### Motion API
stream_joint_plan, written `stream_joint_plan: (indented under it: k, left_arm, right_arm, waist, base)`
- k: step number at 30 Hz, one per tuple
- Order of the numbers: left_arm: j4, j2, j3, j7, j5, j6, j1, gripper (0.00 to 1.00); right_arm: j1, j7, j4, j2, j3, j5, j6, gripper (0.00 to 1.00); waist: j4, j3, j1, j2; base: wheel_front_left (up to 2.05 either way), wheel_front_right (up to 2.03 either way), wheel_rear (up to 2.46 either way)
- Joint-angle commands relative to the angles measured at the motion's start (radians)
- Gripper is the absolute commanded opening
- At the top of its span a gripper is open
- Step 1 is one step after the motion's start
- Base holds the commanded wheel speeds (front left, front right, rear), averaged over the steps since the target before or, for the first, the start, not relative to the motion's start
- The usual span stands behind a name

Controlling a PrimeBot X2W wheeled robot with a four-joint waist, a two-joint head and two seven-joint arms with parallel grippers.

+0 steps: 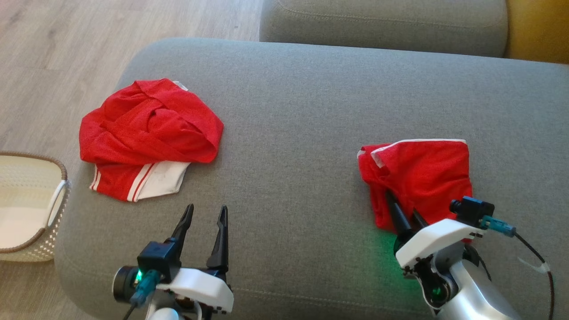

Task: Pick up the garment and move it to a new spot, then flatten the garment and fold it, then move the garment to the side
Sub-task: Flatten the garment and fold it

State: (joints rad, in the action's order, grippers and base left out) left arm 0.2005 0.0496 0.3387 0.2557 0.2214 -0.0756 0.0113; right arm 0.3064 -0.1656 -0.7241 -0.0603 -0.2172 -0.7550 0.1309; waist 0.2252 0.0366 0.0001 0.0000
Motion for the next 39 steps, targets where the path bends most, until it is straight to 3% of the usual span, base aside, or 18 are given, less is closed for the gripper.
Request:
stream_joint_plan:
  k: [1,22,34,39]
  left_arm:
    - [-0.028,0.001,-0.031,0.006,-0.003,-0.002,-0.031,1.0]
    - [-0.019,0.001,-0.032,0.006,0.003,-0.007,-0.024,1.0]
    - [-0.03,0.001,-0.052,0.006,0.0,-0.007,-0.009,1.0]
    - [-0.06,0.001,-0.079,0.006,-0.001,-0.009,-0.01,1.0]
  right_arm:
    - [0.022,0.001,0.023,0.01,-0.024,0.005,0.0,1.0]
    - [-0.061,0.13,0.176,0.01,-0.139,-0.115,0.0,1.0]
    - [-0.041,0.088,0.325,0.007,0.035,0.006,0.0,1.0]
    - [-0.041,0.063,0.421,-0.006,0.147,0.18,0.0,1.0]
  waist:
    - [0.0,0.001,-0.0001,0.0]
    - [-0.041,-0.024,-0.0001,0.0]
    - [-0.094,-0.054,-0.0001,0.0]
    - [-0.129,-0.058,-0.0001,0.0]
  base:
    - [0.0,0.0,0.0]
    - [0.0,0.0,0.0]
    - [0.0,0.0,0.0]
    - [0.0,0.0,0.0]
